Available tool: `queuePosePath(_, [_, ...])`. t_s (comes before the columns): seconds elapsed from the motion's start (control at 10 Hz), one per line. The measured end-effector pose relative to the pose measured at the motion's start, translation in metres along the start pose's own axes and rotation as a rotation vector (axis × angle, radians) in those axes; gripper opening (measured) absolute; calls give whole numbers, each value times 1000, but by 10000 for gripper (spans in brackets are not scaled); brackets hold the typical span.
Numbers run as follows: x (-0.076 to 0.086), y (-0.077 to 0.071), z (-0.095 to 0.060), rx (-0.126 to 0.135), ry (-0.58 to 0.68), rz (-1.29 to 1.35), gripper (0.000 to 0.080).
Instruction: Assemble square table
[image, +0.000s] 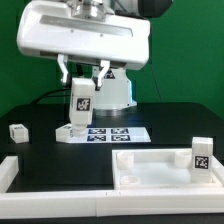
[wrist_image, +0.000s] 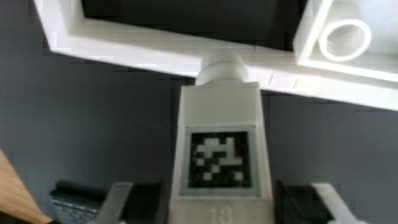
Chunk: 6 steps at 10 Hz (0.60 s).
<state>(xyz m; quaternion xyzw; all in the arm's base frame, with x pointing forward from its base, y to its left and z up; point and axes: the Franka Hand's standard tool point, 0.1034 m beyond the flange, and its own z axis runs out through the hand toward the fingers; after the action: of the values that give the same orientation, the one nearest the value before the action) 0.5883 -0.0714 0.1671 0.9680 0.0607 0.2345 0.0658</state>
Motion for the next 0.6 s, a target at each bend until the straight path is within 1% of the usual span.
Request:
queuePosePath(0.1, [1,-16,4,13,6,39,291])
queuePosePath(0.2, [3,-41,8,29,8,71,291])
queuePosePath(0.4, [10,-76,14,54,2,113,291])
queuePosePath(0.5, [10,-98,16,65,-5,153,291])
queuePosePath(0.6, [10,-99,15,56,-2,104,291])
